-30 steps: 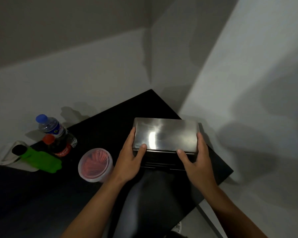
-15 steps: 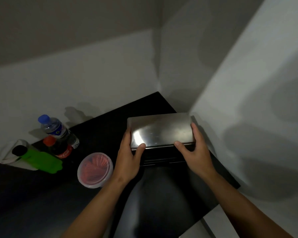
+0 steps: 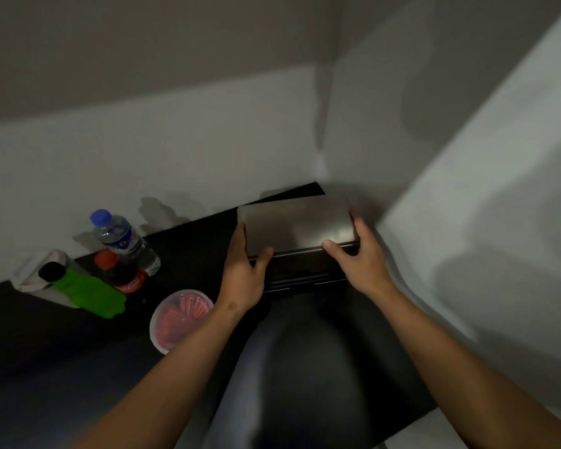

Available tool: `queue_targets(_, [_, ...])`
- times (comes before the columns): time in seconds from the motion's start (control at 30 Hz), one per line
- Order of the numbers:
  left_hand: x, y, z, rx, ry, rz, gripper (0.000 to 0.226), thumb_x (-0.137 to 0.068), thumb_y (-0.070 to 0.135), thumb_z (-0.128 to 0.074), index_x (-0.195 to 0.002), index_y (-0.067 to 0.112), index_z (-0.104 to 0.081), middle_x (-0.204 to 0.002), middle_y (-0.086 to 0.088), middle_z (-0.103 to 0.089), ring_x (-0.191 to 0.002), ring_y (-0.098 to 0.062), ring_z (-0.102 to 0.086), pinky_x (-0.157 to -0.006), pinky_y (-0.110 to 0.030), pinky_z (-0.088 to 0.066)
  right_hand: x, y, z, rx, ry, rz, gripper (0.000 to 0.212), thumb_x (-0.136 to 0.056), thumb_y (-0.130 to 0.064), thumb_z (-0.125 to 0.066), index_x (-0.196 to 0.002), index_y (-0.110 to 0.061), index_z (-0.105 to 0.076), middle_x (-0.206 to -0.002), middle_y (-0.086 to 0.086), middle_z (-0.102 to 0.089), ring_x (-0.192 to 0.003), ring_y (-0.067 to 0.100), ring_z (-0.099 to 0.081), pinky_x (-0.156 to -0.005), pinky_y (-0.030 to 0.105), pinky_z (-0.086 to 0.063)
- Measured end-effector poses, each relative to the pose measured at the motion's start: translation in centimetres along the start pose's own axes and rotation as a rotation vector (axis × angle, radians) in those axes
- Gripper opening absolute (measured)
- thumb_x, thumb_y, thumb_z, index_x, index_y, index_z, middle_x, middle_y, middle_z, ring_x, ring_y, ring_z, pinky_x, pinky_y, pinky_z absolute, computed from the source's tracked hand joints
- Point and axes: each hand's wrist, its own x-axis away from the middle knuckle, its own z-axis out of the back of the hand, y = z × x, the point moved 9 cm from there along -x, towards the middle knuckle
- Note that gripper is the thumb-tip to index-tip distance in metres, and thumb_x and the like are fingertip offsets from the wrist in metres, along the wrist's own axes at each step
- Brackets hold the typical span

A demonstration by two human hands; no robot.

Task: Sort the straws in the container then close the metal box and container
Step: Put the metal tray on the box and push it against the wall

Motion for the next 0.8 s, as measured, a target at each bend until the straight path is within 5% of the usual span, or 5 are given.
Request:
queue_targets(0.13, [-1.2,-0.3,0.0,0.023,-0.004,0.033,0.07,-0.101,0.017,-0.068,-0.162,0.013,-0.033,-0.155,-0.009,-0.052,-0.141,-0.021,-0.052,-0.122,-0.038,-0.039,-1.4,-0.9,-0.3,-0.013,-0.022,0.023,0.091,-0.077,-0.063,-0.074,-0.155,-0.043,-0.032,-0.146,-0.025,-0.046,-0.132,-0.009,-0.042,-0.103,0.009,-0.031])
queue_targets(0.3, [-2.6,-1.0,-0.1,0.032,0.007,0.092,0.074,-0.102,0.021,-0.067,-0.165,0.019,-0.028,-0.159,-0.003,-0.049,-0.143,-0.017,-0.05,-0.121,-0.032,-0.037,-3.1,-1.6,-0.6,-0.015,-0.042,0.034,0.089,-0.085,-0.049,-0.08,-0.159,-0.031,-0.035,-0.151,-0.017,-0.049,-0.131,-0.008,-0.039,-0.107,0.016,-0.032])
queue_targets(0.57, [-4.8,-1.6,-0.4,0.026,0.032,0.139,0.079,-0.103,0.032,-0.066,-0.167,0.02,-0.022,-0.165,-0.002,-0.043,-0.149,-0.019,-0.044,-0.125,-0.04,-0.035,-5.9,-2.4,-0.8,0.012,-0.034,0.047,0.086,-0.087,-0.036,-0.083,-0.159,-0.021,-0.039,-0.159,-0.001,-0.049,-0.144,0.012,-0.044,-0.109,0.016,-0.032])
queue_targets(0.8, [-6.6,-0.8,-0.3,0.017,0.07,0.081,0.074,-0.104,0.027,-0.065,-0.165,0.013,-0.026,-0.161,-0.007,-0.046,-0.145,-0.021,-0.047,-0.122,-0.035,-0.037,-8.7,-3.0,-1.9,-0.038,-0.11,-0.017,0.087,-0.089,-0.026,-0.082,-0.161,-0.016,-0.034,-0.162,0.006,-0.045,-0.147,0.019,-0.044,-0.122,0.033,-0.035])
